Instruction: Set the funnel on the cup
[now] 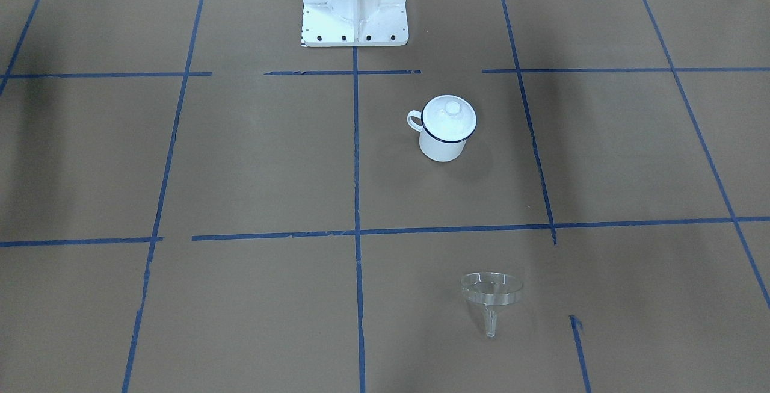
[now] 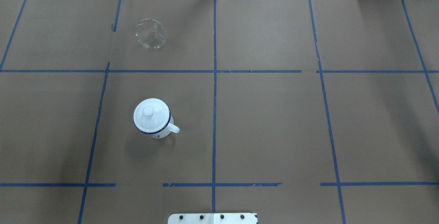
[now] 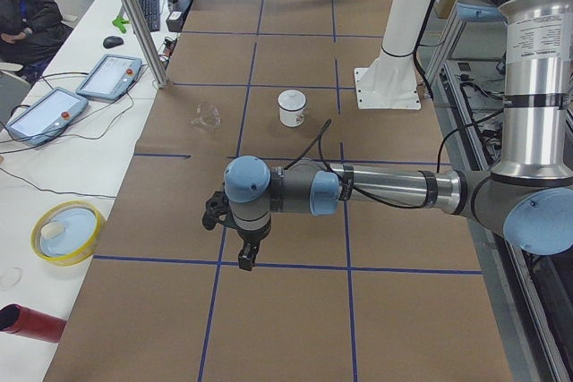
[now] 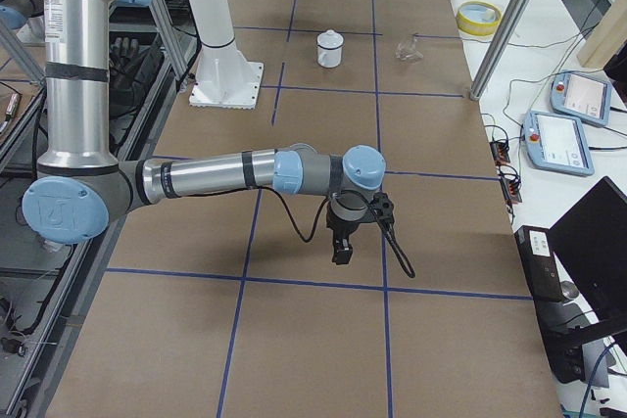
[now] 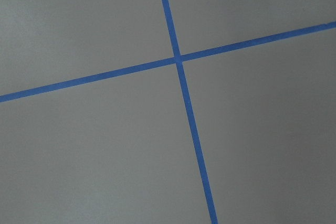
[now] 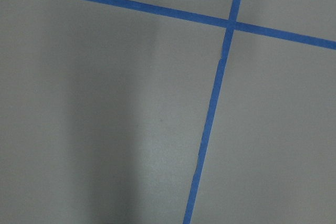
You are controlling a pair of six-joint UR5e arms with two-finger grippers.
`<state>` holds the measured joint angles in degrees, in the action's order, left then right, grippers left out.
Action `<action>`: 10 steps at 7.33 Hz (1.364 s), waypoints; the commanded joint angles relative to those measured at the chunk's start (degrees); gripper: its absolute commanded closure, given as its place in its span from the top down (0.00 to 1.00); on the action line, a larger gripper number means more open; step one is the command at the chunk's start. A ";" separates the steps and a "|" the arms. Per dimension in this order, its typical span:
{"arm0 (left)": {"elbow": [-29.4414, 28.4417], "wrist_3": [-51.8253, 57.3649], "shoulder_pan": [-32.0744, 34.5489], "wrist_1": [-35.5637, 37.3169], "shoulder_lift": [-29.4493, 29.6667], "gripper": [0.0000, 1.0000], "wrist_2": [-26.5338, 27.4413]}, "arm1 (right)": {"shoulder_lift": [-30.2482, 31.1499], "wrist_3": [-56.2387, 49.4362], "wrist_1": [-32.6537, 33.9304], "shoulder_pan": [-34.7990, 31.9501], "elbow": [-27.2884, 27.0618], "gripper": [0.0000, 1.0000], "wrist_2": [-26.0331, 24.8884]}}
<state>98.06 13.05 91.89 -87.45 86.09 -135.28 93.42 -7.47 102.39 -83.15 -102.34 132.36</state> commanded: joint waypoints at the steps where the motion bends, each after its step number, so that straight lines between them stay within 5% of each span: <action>1: 0.20 0.31 0.13 0.00 -0.22 1.00 0.02 | 0.00 0.00 0.00 0.00 -0.05 1.00 0.00; 3: 1.52 0.22 0.31 0.00 -0.58 1.00 1.06 | 0.00 0.00 0.00 0.00 -0.05 1.00 0.00; 5: 4.32 -0.13 0.22 -0.17 0.65 1.00 10.27 | 0.00 0.00 0.00 0.00 0.03 1.00 0.00; 7: 6.96 -0.22 0.22 -2.87 3.19 1.00 10.65 | 0.00 0.00 0.00 0.00 -0.05 1.00 0.00; 9: 4.61 -1.70 0.22 -12.97 9.33 1.00 10.31 | -0.08 0.00 0.00 0.00 -0.05 1.00 0.00; 10: 7.38 -13.02 0.22 -13.79 9.09 1.00 7.43 | 0.00 0.00 0.00 0.00 -0.05 1.00 0.00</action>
<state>103.89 9.09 92.11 -98.53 93.91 -125.54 93.37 -7.47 102.39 -83.15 -102.39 132.36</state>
